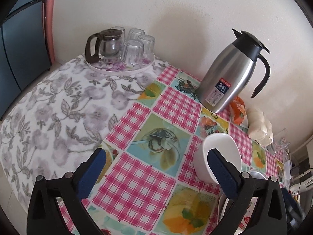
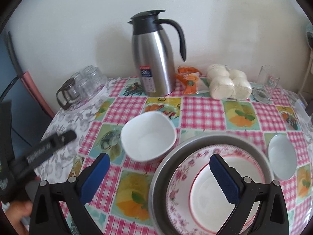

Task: Organize plates and bowls
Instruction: 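Move both tools toward the white square bowl beside the kettle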

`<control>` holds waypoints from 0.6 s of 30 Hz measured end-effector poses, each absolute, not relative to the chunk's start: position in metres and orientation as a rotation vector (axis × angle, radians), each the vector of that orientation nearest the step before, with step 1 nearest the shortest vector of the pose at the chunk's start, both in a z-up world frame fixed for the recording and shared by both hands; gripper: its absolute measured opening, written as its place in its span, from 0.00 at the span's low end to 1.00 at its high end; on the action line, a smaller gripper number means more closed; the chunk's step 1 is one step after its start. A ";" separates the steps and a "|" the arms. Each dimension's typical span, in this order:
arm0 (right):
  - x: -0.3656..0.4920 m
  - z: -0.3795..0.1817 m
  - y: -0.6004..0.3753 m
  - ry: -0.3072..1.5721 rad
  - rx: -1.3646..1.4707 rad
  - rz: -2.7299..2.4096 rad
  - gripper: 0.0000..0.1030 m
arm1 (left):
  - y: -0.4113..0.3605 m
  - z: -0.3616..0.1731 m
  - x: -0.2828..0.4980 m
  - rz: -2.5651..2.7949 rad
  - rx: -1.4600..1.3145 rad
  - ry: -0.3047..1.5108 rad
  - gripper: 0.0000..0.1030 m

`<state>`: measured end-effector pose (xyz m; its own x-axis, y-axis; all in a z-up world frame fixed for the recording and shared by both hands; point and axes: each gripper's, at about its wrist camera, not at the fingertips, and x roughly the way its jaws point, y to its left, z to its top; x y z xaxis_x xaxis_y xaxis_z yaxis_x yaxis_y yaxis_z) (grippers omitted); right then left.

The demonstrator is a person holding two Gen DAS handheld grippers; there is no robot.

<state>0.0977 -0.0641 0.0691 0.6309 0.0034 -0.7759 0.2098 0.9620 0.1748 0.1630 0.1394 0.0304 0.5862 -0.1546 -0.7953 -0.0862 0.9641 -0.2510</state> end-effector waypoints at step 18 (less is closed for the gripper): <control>0.165 0.055 -0.100 1.051 0.238 -0.224 0.74 | 0.091 -0.004 0.189 -0.211 -0.350 0.986 1.00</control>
<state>0.1650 -0.0996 0.0552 0.4788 -0.0682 -0.8753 0.2944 0.9517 0.0869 0.1886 0.0913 -0.0044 0.5380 -0.3303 -0.7755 0.0164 0.9240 -0.3822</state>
